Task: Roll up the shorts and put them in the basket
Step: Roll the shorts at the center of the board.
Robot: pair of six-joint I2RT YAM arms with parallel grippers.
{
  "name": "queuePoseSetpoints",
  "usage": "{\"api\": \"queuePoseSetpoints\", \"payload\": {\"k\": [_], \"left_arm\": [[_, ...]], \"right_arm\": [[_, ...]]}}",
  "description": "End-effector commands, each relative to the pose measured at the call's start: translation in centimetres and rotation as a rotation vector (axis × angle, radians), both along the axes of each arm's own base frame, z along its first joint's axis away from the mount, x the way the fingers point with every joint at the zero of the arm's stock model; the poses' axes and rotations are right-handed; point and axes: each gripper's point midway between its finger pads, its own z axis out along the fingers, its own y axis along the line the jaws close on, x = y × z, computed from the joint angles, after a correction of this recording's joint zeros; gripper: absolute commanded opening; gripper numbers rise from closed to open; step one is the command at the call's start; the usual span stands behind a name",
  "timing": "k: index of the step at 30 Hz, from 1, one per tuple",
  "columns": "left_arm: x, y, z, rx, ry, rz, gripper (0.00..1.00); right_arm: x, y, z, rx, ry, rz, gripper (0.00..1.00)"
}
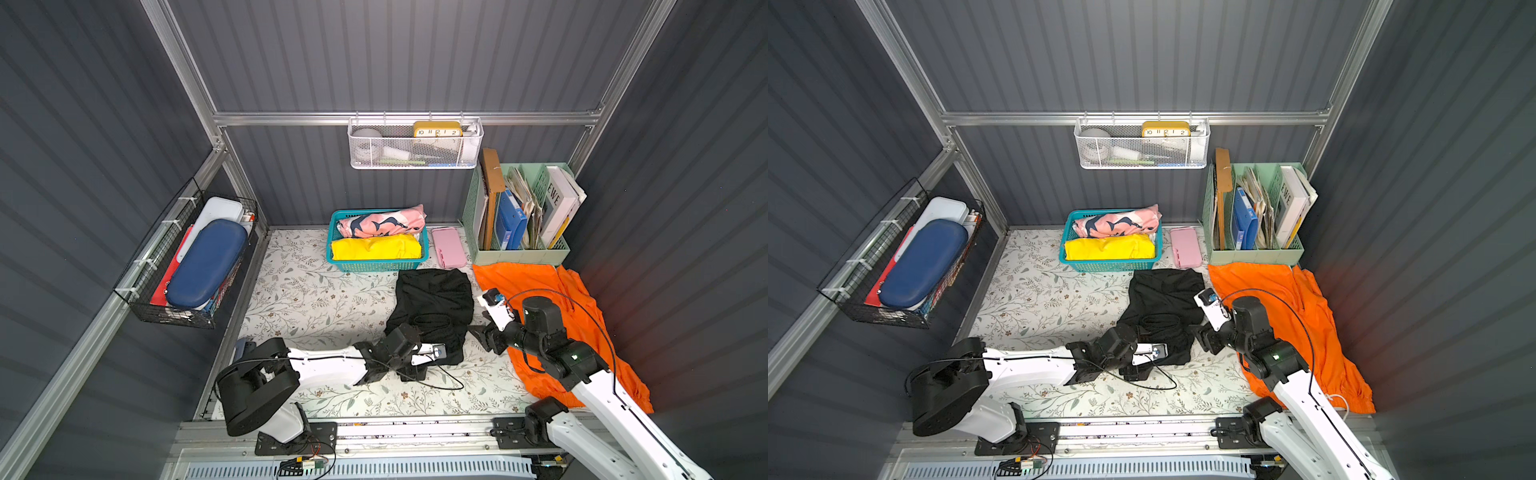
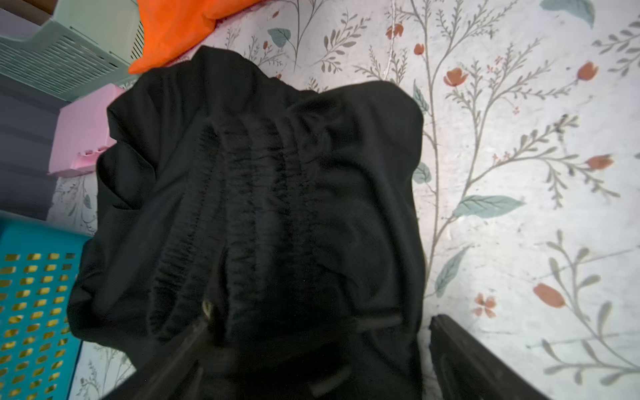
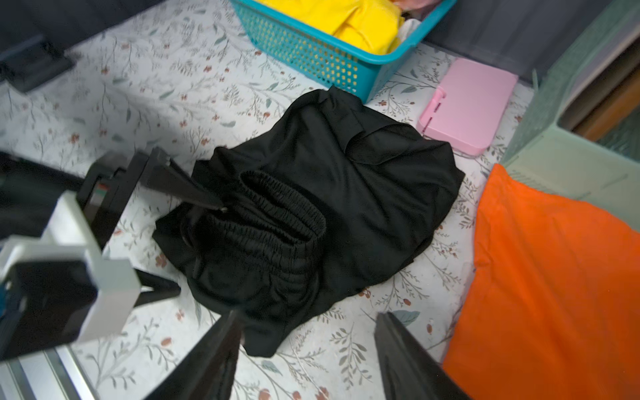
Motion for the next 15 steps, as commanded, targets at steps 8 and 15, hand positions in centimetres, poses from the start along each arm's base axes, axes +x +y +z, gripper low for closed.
{"api": "queuePoseSetpoints", "payload": {"k": [8, 15], "left_arm": [[2.0, 2.1, 7.5, -0.258, 0.014, 0.126, 1.00], [5.1, 3.1, 5.7, -0.248, 0.100, 0.224, 0.69]], "right_arm": [[-2.8, 1.1, -3.3, -0.278, -0.177, 0.371, 0.73], [-3.6, 2.5, -6.4, -0.422, -0.318, 0.528, 0.80]]}}
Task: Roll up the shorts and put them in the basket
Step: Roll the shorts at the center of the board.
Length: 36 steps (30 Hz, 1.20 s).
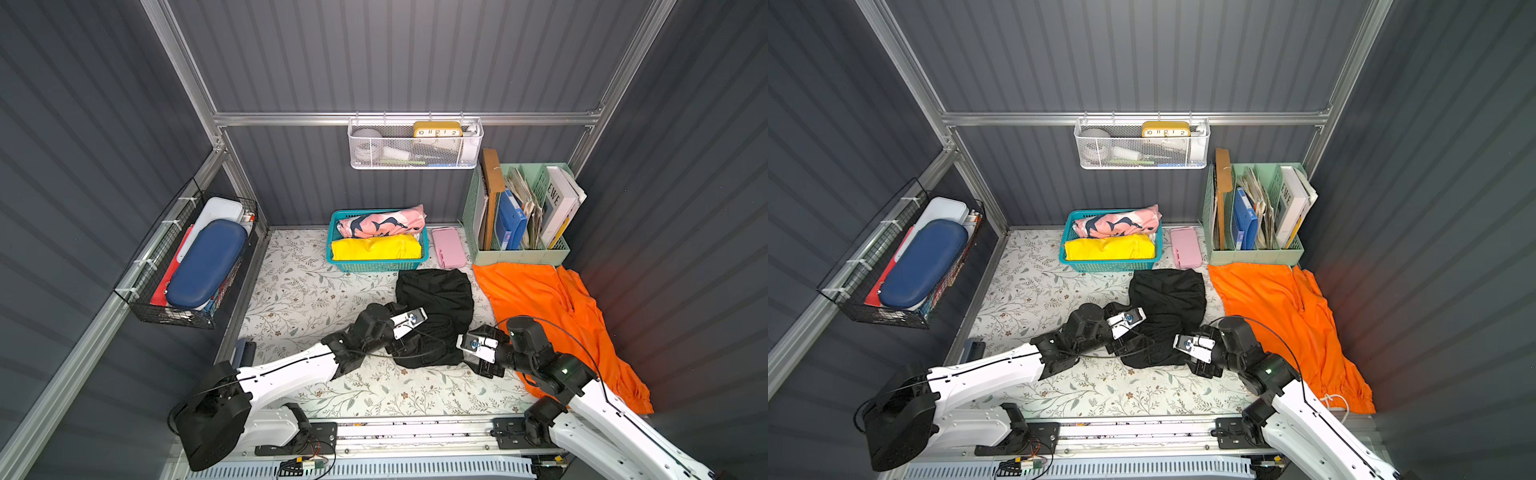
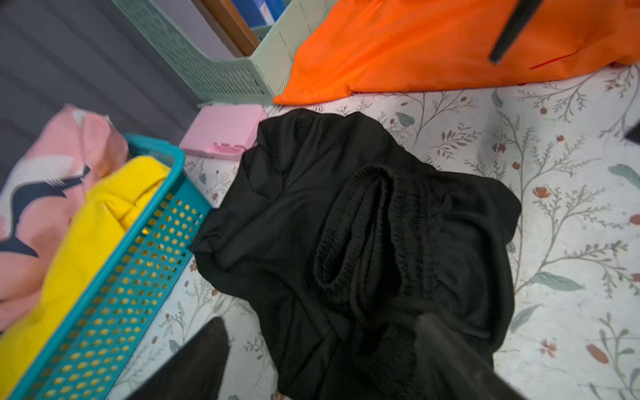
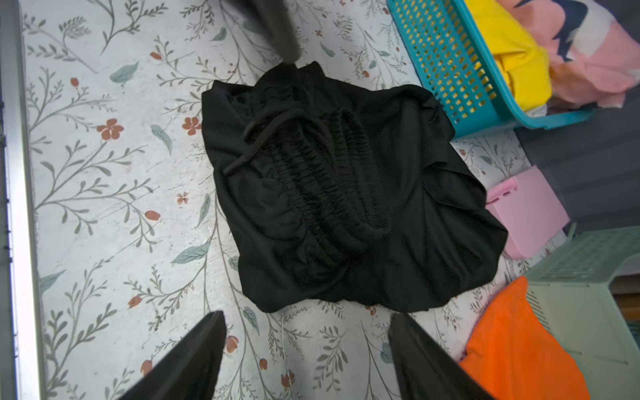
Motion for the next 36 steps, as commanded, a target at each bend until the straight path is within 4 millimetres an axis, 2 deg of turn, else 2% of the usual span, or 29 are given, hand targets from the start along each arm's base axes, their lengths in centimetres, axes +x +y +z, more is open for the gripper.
{"api": "queuePoseSetpoints", "payload": {"k": [1, 3, 8, 12, 15, 19, 25, 29, 36], "left_arm": [[0.1, -0.7, -2.7, 0.020, 0.115, -0.005, 0.62], [0.4, -1.4, -3.5, 0.017, 0.139, -0.010, 0.58], [1.1, -2.2, -4.2, -0.015, 0.152, -0.015, 0.59], [1.7, -1.7, -5.5, 0.010, 0.182, 0.000, 0.60], [2.0, -1.2, -7.4, 0.058, 0.234, 0.017, 0.60], [2.5, -1.2, -9.0, 0.110, 0.294, 0.029, 0.60], [2.7, -1.5, -9.7, 0.127, 0.356, 0.009, 0.60], [2.6, -1.3, -10.1, 0.147, 0.395, 0.002, 0.60], [2.6, -0.3, -10.1, 0.162, 0.422, 0.028, 0.60]], "right_arm": [[0.5, 0.3, -0.9, -0.087, -0.114, 0.086, 0.80], [0.6, 0.6, -1.4, -0.112, -0.151, 0.122, 0.81], [1.3, 1.0, -2.1, -0.167, -0.197, 0.178, 0.83], [1.6, 1.7, -3.3, -0.218, -0.199, 0.241, 0.84], [1.7, 2.2, -4.3, -0.235, -0.164, 0.270, 0.84], [3.2, 2.8, -5.0, -0.234, -0.161, 0.227, 0.85], [4.9, 3.7, -5.7, -0.264, -0.099, 0.210, 0.85], [5.6, 3.8, -7.1, -0.305, -0.052, 0.202, 0.84], [5.1, 3.4, -9.1, -0.344, 0.032, 0.218, 0.77]]}}
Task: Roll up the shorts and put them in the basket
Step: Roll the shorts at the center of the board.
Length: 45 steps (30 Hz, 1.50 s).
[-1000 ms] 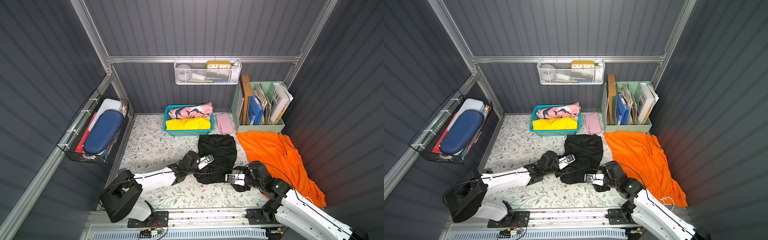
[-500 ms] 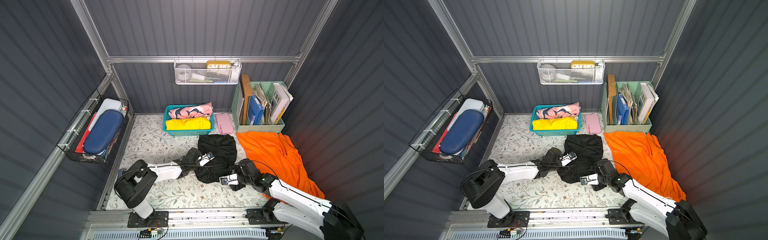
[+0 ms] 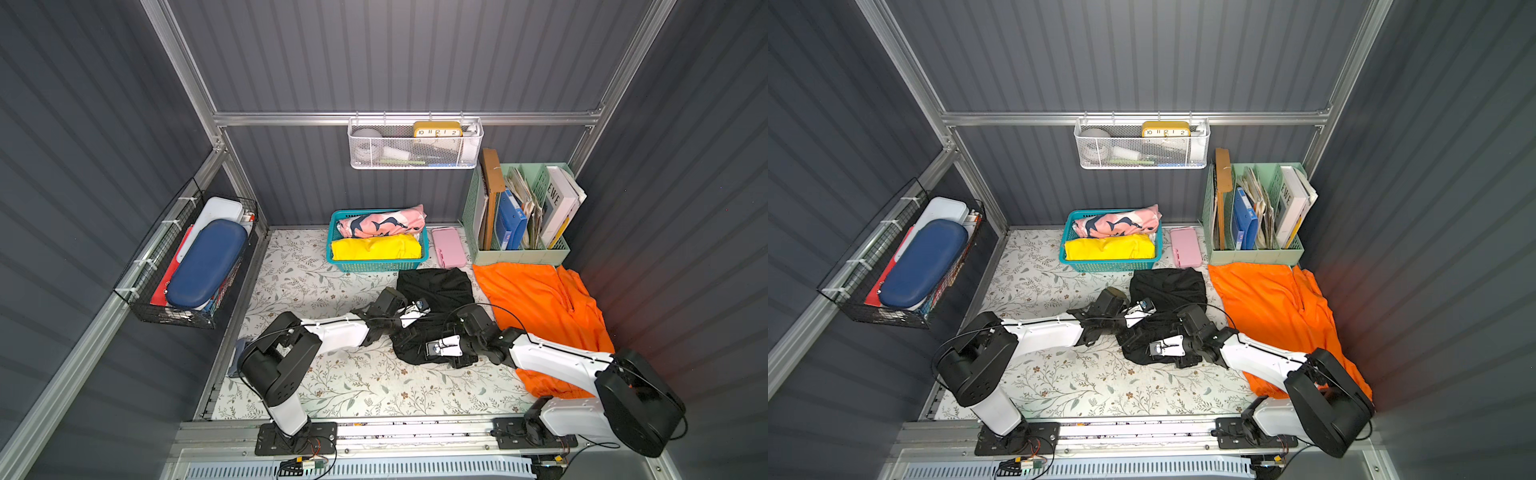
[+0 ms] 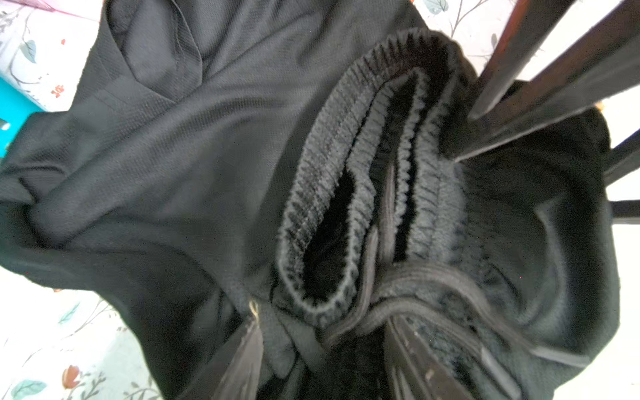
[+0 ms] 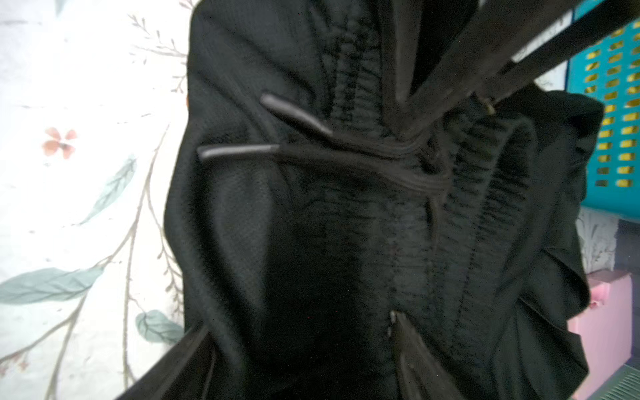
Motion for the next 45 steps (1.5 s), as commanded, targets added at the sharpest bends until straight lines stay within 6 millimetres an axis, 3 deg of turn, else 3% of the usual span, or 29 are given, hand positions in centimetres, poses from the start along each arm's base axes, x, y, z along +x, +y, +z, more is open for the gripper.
{"api": "queuePoseSetpoints", "payload": {"k": [1, 8, 10, 12, 15, 19, 23, 26, 28, 32, 39, 45], "left_arm": [[-0.7, 1.2, -0.8, 0.039, 0.068, 0.020, 0.60], [-0.5, 1.5, 1.4, -0.014, 0.062, 0.037, 0.62], [-0.4, 1.7, 1.9, -0.019, 0.055, 0.049, 0.65], [-0.3, 2.1, 2.6, -0.022, 0.043, 0.065, 0.68], [0.2, 2.8, 4.3, -0.040, 0.001, 0.110, 0.78], [1.4, 4.7, 7.7, -0.066, -0.105, 0.213, 0.88], [2.1, 6.9, 12.4, -0.124, -0.250, 0.306, 0.95], [1.3, 7.7, 16.2, -0.190, -0.341, 0.299, 0.96], [0.7, 8.0, 17.7, -0.200, -0.377, 0.269, 0.96], [-0.6, 8.2, 17.6, -0.142, -0.369, 0.191, 0.96], [-1.6, 8.2, 17.1, -0.100, -0.357, 0.125, 0.96], [-2.7, 7.0, 16.7, -0.108, -0.337, 0.013, 0.96]], "right_arm": [[-0.3, -0.4, -0.7, -0.026, 0.046, -0.017, 0.75], [-0.2, -0.6, -2.1, -0.071, 0.125, -0.032, 0.59], [-0.1, -0.4, -2.1, -0.078, 0.146, -0.038, 0.44], [-0.1, -0.4, -2.1, -0.083, 0.166, -0.050, 0.20], [-0.3, -0.5, -2.0, -0.073, 0.177, -0.066, 0.00], [-1.1, -0.1, -0.4, -0.015, 0.242, -0.121, 0.00], [-2.6, 0.7, 1.1, 0.046, 0.363, -0.166, 0.00], [-3.2, 1.5, 3.0, 0.108, 0.443, -0.221, 0.00], [-3.5, 2.2, 4.3, 0.155, 0.492, -0.246, 0.00], [-3.8, 3.4, 6.0, 0.210, 0.617, -0.340, 0.00], [-3.8, 4.1, 7.1, 0.273, 0.739, -0.520, 0.00], [-3.4, 4.0, 6.3, 0.307, 0.831, -0.752, 0.00]]}}
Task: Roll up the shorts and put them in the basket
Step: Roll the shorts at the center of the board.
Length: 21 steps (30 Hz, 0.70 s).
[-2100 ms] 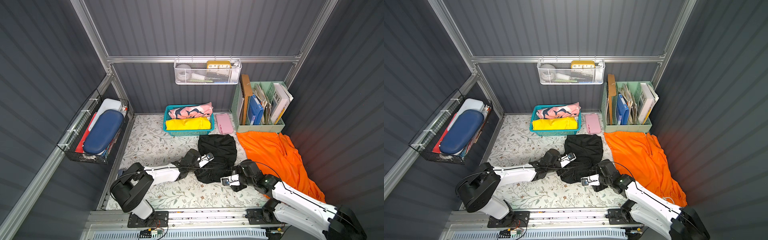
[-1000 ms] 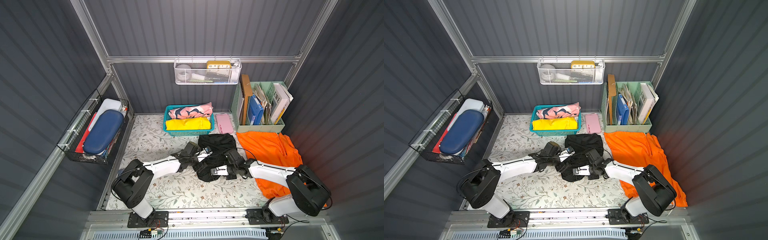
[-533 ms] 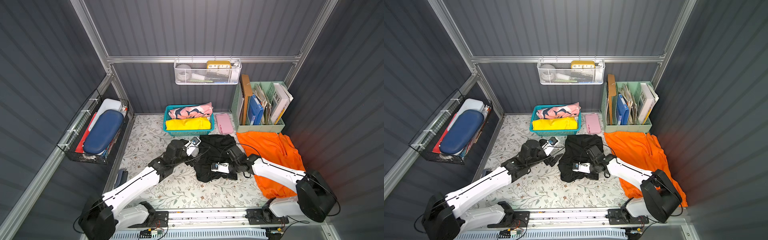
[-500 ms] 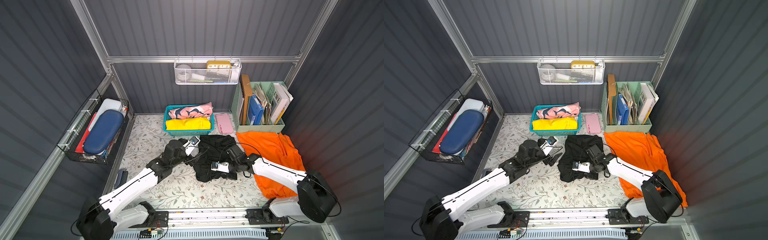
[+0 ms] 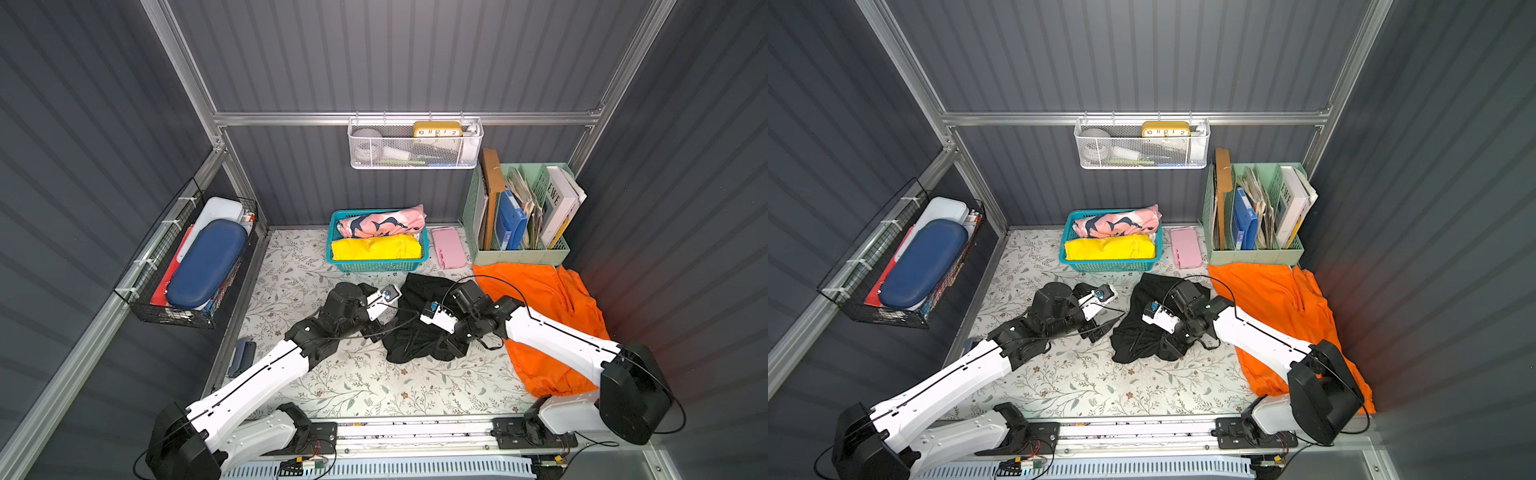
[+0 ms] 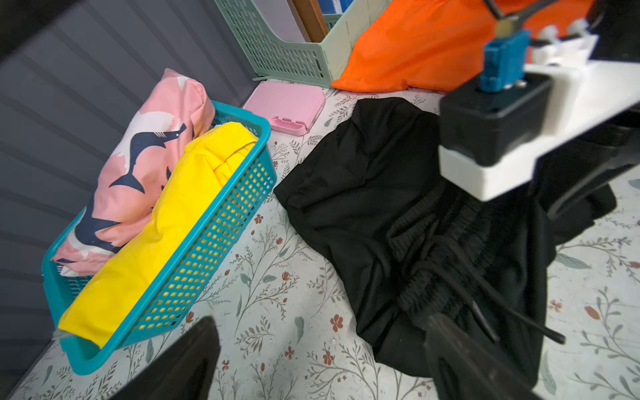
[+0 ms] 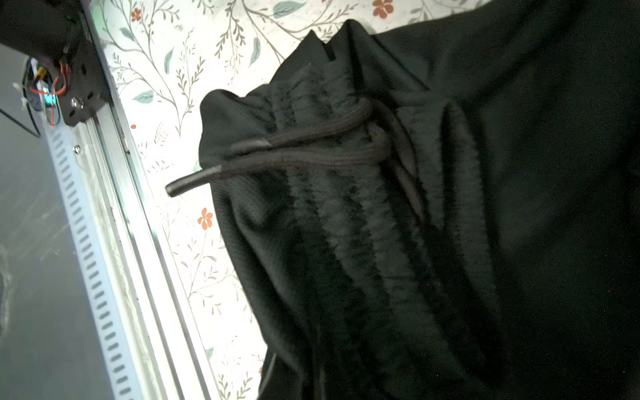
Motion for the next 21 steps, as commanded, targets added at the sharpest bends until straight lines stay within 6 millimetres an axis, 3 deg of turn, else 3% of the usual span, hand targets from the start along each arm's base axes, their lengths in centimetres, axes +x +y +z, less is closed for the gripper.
{"api": "queuePoseSetpoints", "payload": {"k": [1, 9, 14, 21], "left_arm": [[-1.1, -1.2, 0.6, 0.004, 0.006, -0.113, 0.96], [-2.6, -3.1, -0.2, 0.008, 0.049, -0.259, 0.96], [-4.3, -4.5, -1.5, 0.053, 0.071, -0.364, 0.97], [-8.2, -7.0, -5.2, 0.152, 0.102, -0.503, 1.00]], "right_arm": [[-0.3, 0.2, -0.5, -0.001, 0.147, -0.165, 0.00], [-1.4, 1.2, -3.7, 0.051, 0.407, -0.391, 0.00], [-0.6, 1.3, -3.7, 0.130, 0.456, -0.462, 0.00], [1.1, 0.3, -2.6, 0.246, 0.570, -0.544, 0.00]]}}
